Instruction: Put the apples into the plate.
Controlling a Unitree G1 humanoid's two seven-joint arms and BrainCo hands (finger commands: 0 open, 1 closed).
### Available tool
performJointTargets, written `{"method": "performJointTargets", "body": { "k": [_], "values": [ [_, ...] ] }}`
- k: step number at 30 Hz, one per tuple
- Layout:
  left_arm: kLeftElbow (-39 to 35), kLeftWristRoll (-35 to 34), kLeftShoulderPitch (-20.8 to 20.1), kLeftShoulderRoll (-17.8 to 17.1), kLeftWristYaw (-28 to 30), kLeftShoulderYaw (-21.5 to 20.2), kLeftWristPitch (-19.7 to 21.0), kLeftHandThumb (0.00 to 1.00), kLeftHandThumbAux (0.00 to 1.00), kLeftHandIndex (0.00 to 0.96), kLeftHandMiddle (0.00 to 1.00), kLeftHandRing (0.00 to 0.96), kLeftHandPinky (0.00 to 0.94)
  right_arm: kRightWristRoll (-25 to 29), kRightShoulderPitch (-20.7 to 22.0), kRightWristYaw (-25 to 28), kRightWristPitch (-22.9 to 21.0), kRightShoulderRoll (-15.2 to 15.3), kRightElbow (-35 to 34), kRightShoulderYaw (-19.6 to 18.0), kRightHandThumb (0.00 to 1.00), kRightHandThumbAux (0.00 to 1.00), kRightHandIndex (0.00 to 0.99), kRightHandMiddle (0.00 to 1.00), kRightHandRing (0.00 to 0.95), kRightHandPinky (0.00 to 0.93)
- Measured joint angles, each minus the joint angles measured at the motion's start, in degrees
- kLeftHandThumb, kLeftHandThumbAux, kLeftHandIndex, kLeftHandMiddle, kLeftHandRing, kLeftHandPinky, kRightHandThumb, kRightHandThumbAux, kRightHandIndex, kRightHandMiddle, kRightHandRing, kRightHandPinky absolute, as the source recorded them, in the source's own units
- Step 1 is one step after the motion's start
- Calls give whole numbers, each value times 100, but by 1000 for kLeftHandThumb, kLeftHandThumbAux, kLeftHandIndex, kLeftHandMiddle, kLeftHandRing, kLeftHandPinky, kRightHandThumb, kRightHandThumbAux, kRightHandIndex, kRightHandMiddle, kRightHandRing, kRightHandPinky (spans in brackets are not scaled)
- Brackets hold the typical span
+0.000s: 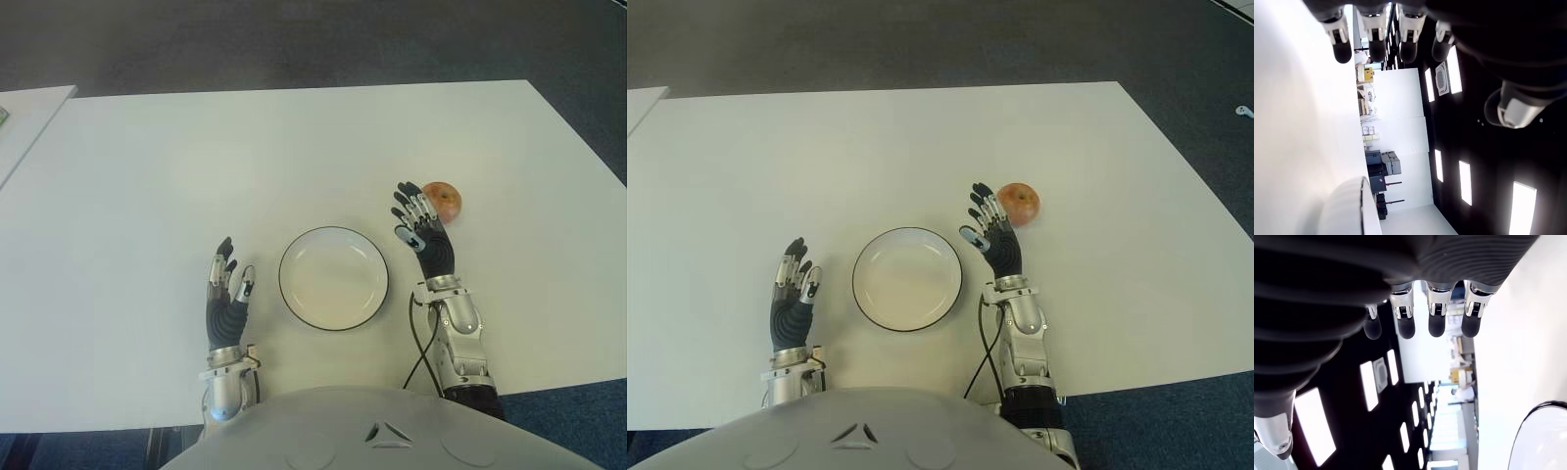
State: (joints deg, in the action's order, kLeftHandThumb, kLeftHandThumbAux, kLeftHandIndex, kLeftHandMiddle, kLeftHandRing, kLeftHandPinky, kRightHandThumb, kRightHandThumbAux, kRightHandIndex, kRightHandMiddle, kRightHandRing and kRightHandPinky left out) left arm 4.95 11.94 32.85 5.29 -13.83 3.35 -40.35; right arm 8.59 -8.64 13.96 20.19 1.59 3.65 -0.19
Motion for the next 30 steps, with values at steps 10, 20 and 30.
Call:
{"method": "performJointTargets", "body": {
  "k": [10,20,30],
  "values": [
    [16,53,-14,6,-45,25,35,86,399,0,0,0,0,-195,410,-54,46,147,8,-84,260,577,57,2,0,9],
    [77,54,-41,9,-59,23,92,82,379,0,0,0,0,-880,1042,-158,638,655,316,-111,207,594,15,0,0,18],
    [138,53,-95,17,-59,26,100,84,376,0,0,0,7,-2633,2198,-1147,1699,1598,1509,-91,333,520,43,2,0,7]
  ]
}}
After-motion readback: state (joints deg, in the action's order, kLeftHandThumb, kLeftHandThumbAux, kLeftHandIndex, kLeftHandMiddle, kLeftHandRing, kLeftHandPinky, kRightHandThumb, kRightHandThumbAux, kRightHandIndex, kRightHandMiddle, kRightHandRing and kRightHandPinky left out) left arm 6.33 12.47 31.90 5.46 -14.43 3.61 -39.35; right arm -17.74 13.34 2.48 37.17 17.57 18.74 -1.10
